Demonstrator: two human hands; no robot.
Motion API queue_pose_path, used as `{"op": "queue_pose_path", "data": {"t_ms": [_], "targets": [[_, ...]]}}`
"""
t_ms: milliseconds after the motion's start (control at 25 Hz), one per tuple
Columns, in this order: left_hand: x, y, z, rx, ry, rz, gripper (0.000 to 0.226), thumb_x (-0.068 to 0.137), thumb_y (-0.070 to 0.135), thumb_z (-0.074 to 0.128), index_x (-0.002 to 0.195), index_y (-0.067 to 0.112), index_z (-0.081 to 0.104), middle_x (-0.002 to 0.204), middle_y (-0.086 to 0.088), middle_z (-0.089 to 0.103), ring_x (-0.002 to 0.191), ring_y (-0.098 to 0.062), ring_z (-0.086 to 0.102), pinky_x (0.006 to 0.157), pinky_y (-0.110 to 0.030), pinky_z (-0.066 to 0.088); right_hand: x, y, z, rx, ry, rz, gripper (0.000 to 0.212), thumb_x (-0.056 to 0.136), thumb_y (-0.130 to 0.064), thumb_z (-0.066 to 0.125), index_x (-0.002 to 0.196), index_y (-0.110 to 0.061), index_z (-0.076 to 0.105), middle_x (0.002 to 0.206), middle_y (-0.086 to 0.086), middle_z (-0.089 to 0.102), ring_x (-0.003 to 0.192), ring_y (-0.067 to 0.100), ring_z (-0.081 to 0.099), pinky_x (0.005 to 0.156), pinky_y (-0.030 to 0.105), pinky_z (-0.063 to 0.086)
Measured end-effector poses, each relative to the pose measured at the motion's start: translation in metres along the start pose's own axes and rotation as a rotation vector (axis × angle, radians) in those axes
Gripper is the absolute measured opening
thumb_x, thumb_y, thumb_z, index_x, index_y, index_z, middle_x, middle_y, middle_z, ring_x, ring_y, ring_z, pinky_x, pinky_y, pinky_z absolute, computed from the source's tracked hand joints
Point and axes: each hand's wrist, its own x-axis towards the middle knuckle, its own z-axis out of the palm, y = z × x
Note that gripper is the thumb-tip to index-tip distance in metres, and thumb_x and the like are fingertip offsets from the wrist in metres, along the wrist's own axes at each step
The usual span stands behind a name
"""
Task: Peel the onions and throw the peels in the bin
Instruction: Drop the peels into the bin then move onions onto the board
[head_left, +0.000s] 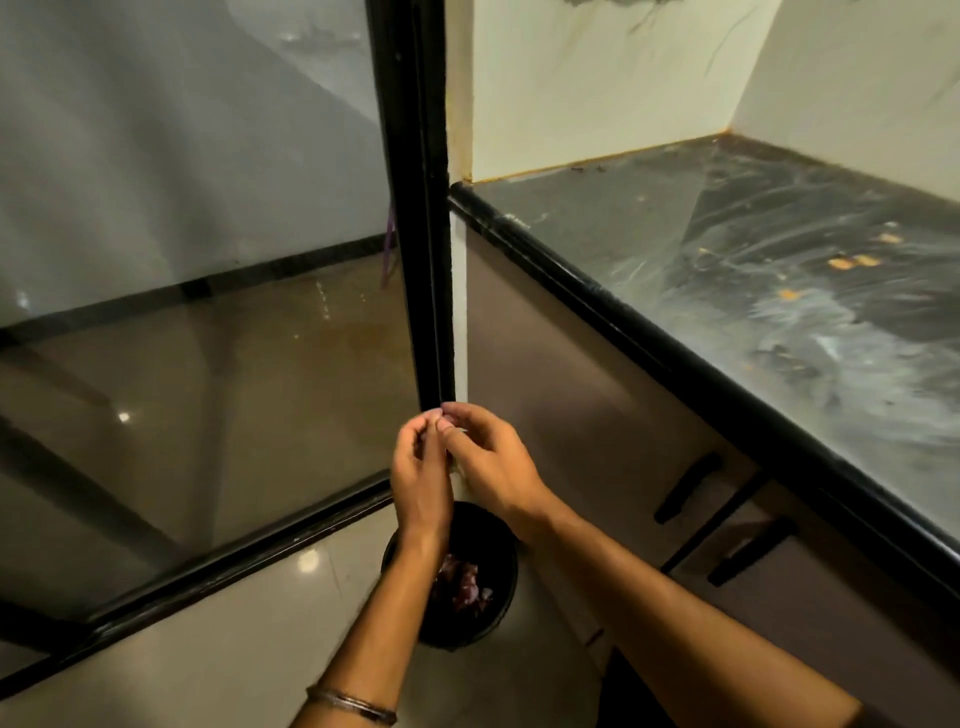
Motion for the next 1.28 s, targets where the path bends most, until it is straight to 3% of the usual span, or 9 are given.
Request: {"op": "queue_pose_path", "data": {"t_ms": [160, 280, 400, 560, 720, 1000, 1160, 1280], "targets": [[-0.012, 0.080, 0.032, -0.067, -0.085, 0.183, 0.014, 0.100, 0.019, 0.055, 0.110, 0.015, 0.064, 0.112, -0.015, 0.069, 0.106, -0.032, 0.066, 0.096, -0.054, 0.052, -0.014, -0.068, -0.046, -0.071, 0.136, -0.149, 0.040, 0.096, -0.029, 0.063, 0.132, -0.013, 0.061, 0.121, -0.001, 0.070, 0.107, 0.004, 0.066, 0.090, 0.019, 0.053], [-0.040, 0.136, 0.072, -0.056, -0.242, 0.242, 0.013, 0.099, 0.023, 0.057, 0.109, 0.016, 0.064, 0.112, -0.015, 0.069, 0.107, -0.031, 0.066, 0.096, -0.051, 0.052, -0.044, -0.112, -0.099, -0.217, 0.300, -0.249, 0.036, 0.095, -0.032, 0.063, 0.128, -0.017, 0.063, 0.116, -0.005, 0.070, 0.101, 0.002, 0.066, 0.087, 0.019, 0.051], [-0.083, 0.177, 0.120, -0.045, -0.426, 0.251, 0.009, 0.099, 0.025, 0.057, 0.105, 0.020, 0.062, 0.109, -0.014, 0.069, 0.104, -0.033, 0.067, 0.085, -0.044, 0.053, -0.087, -0.142, -0.157, -0.328, 0.474, -0.259, 0.031, 0.096, -0.026, 0.062, 0.125, -0.017, 0.065, 0.117, -0.004, 0.069, 0.096, 0.002, 0.063, 0.079, 0.009, 0.045], [-0.145, 0.201, 0.177, -0.023, -0.648, 0.247, 0.015, 0.099, 0.033, 0.055, 0.108, 0.023, 0.062, 0.106, -0.002, 0.070, 0.098, -0.020, 0.068, 0.074, -0.031, 0.052, -0.160, -0.163, -0.229, -0.418, 0.622, -0.194, 0.036, 0.097, -0.029, 0.060, 0.131, -0.017, 0.061, 0.119, -0.002, 0.067, 0.102, 0.009, 0.063, 0.089, 0.023, 0.048], [-0.206, 0.210, 0.238, 0.020, -0.865, 0.225, 0.022, 0.099, 0.033, 0.056, 0.112, 0.017, 0.063, 0.106, -0.003, 0.070, 0.090, -0.016, 0.068, 0.074, -0.033, 0.052, -0.236, -0.175, -0.299, -0.494, 0.801, -0.127, 0.037, 0.097, -0.030, 0.059, 0.132, -0.017, 0.059, 0.120, 0.000, 0.066, 0.109, 0.013, 0.062, 0.095, 0.032, 0.051], [-0.301, 0.207, 0.343, 0.198, -1.209, 0.254, 0.024, 0.100, 0.035, 0.054, 0.108, 0.014, 0.064, 0.105, -0.006, 0.069, 0.090, -0.018, 0.064, 0.074, -0.033, 0.049, -0.352, -0.168, -0.400, -0.608, 1.084, 0.053, 0.037, 0.096, -0.028, 0.060, 0.129, -0.012, 0.061, 0.123, 0.005, 0.067, 0.108, 0.019, 0.062, 0.094, 0.033, 0.051], [-0.341, 0.196, 0.400, 0.341, -1.306, 0.372, 0.024, 0.099, 0.036, 0.056, 0.107, 0.015, 0.064, 0.107, -0.004, 0.068, 0.103, -0.024, 0.061, 0.085, -0.037, 0.048, -0.402, -0.154, -0.451, -0.653, 1.184, 0.189, 0.037, 0.095, -0.028, 0.058, 0.130, -0.013, 0.061, 0.130, 0.004, 0.064, 0.115, 0.019, 0.060, 0.097, 0.035, 0.050], [-0.358, 0.185, 0.441, 0.536, -1.274, 0.615, 0.027, 0.098, 0.040, 0.055, 0.110, 0.018, 0.064, 0.116, -0.005, 0.066, 0.108, -0.023, 0.059, 0.091, -0.036, 0.047, -0.432, -0.144, -0.492, -0.694, 1.280, 0.354, 0.038, 0.093, -0.027, 0.057, 0.129, -0.015, 0.063, 0.135, 0.006, 0.062, 0.123, 0.025, 0.056, 0.103, 0.037, 0.046]]}}
